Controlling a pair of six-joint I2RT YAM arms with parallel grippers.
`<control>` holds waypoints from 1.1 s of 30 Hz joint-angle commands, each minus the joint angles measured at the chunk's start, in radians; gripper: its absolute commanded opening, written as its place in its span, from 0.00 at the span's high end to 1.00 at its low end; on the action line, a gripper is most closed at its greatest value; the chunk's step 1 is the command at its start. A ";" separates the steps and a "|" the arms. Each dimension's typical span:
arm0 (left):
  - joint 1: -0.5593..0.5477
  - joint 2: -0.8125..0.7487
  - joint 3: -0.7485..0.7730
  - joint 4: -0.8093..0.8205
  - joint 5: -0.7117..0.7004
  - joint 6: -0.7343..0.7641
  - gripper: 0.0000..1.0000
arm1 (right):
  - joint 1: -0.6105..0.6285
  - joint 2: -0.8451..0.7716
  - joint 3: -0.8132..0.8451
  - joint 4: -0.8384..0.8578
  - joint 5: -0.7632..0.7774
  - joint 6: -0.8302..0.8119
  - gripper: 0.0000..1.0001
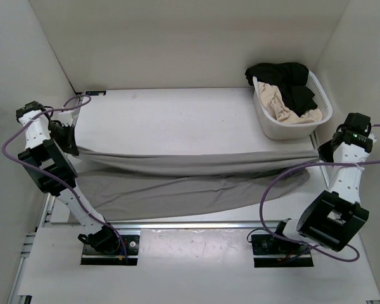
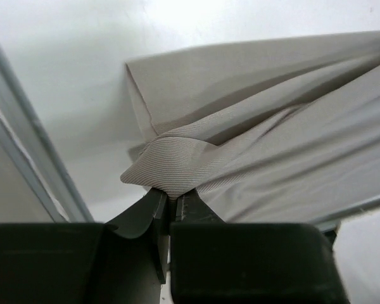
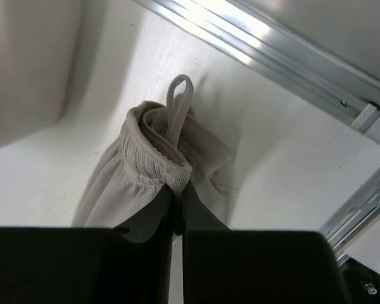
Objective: Fold and stack the trousers
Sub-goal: Fold the trousers
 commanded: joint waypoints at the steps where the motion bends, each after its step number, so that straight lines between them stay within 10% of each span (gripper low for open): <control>1: 0.007 -0.050 -0.039 0.002 -0.028 0.026 0.86 | -0.033 0.006 -0.032 0.057 -0.035 -0.005 1.00; 10: 0.007 -0.049 -0.103 0.002 -0.024 0.065 0.86 | -0.033 0.029 -0.094 0.089 -0.089 -0.014 1.00; 17: -0.074 0.091 0.217 0.094 0.225 -0.045 0.86 | -0.033 0.050 -0.115 0.098 -0.098 -0.023 1.00; 21: -0.180 0.354 0.431 0.168 0.136 -0.194 0.86 | -0.033 0.077 -0.115 0.084 -0.109 -0.034 1.00; 33: -0.264 0.369 0.414 0.450 -0.065 -0.316 0.30 | -0.023 0.087 -0.114 0.035 -0.098 -0.074 1.00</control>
